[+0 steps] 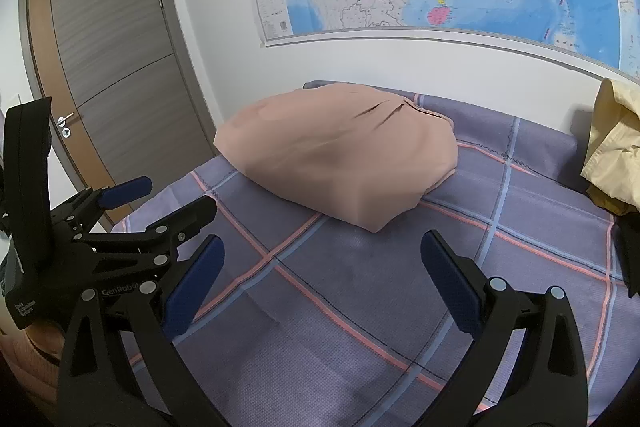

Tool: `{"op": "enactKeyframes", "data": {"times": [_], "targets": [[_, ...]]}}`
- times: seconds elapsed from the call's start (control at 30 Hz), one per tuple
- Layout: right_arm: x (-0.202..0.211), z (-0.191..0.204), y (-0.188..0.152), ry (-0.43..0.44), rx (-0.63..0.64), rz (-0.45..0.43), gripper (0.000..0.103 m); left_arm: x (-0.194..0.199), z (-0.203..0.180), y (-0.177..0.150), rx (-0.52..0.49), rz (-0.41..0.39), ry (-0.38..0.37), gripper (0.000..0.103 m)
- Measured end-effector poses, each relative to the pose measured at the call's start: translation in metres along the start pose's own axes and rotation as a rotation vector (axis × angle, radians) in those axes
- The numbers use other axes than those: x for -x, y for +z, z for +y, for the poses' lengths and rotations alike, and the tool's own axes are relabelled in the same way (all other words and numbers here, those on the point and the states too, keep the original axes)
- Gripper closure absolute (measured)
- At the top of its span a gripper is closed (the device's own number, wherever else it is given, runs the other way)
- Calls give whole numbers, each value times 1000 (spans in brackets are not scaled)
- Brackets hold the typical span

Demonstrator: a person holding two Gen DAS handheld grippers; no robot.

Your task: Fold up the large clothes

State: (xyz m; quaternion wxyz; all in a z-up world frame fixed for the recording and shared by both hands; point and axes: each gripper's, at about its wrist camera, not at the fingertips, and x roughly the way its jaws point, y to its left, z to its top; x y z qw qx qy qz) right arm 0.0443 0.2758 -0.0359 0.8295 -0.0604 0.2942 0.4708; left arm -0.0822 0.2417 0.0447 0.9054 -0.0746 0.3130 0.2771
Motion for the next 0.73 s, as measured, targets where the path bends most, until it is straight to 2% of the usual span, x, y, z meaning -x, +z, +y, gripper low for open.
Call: {"op": "enactKeyframes", "data": {"times": [0.33,0.53,0.73], "targets": [[2,-1,0,-6,-4,0,6,-1,-2,-1,-8,-7,-4,7],[12,-8,-7,-25,-20,-9,6,-3,-12,-3,-24,6,-37,7],[38,-29,-23,-101,-70,-33,6,-11,-36,-6,-32,47,-154,7]]}}
